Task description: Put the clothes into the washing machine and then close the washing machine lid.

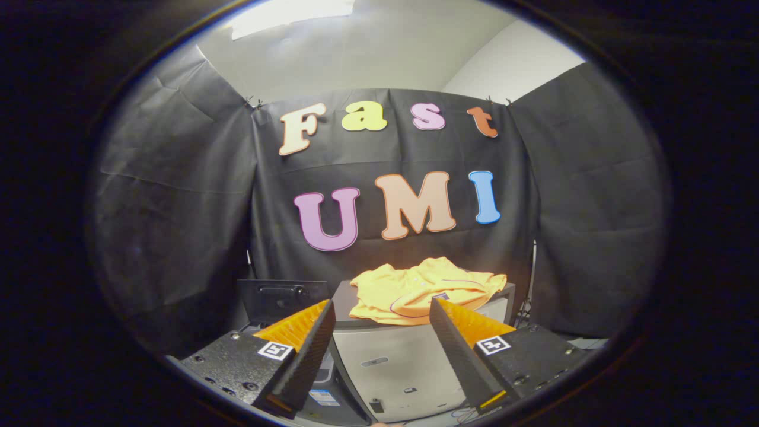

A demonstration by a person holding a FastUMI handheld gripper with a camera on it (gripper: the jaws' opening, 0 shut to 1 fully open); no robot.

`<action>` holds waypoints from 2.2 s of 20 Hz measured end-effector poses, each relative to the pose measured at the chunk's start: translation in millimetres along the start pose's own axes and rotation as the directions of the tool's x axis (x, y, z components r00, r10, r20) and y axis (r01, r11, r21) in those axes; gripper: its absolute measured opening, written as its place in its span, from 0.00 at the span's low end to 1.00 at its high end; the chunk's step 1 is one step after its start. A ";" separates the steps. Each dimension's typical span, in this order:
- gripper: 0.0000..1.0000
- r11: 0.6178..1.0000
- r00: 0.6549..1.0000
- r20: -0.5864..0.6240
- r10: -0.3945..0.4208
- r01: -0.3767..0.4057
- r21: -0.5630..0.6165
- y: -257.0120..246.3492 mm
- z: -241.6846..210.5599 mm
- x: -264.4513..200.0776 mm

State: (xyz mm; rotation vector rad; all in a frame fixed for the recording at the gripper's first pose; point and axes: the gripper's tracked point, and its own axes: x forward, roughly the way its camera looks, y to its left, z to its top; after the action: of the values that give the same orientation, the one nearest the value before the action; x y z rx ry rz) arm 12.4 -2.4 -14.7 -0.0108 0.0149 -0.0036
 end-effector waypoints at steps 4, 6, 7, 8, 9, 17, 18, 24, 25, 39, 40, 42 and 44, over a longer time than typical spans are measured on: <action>0.97 1.000 1.000 -0.005 -0.009 0.009 0.003 -4.9 2.2 14.7; 0.96 1.000 1.000 0.007 -0.021 0.021 -0.002 -11.2 9.7 27.7; 0.96 1.000 1.000 0.009 -0.021 0.021 -0.004 -12.7 11.5 34.7; 0.96 1.000 1.000 0.013 -0.022 0.022 -0.009 -15.5 13.5 44.5; 0.96 1.000 1.000 0.006 -0.026 0.026 -0.016 -19.6 13.5 55.2; 0.97 0.996 0.982 -0.186 -0.025 0.009 -0.089 -37.3 -15.1 170.6; 0.97 0.996 0.976 -0.213 -0.036 0.017 -0.092 -40.5 -21.1 184.1; 0.99 0.989 0.925 -0.369 -0.093 0.044 -0.140 -64.9 -65.6 245.1; 0.99 0.988 0.912 -0.396 -0.106 0.053 -0.142 -70.0 -73.3 250.1; 0.99 0.983 0.842 -0.513 -0.168 0.102 -0.155 -85.7 -106.0 281.4; 0.99 0.983 0.831 -0.530 -0.169 0.103 -0.151 -87.4 -108.2 281.4; 1.00 0.984 0.827 -0.535 -0.173 0.122 -0.128 -89.0 -109.3 282.0; 0.98 0.985 0.839 -0.518 -0.167 0.121 -0.120 -87.5 -108.6 279.7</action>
State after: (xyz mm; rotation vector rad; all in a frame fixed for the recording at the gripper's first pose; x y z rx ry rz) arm 290.1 -92.1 -126.6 -0.0947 0.5690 -0.1583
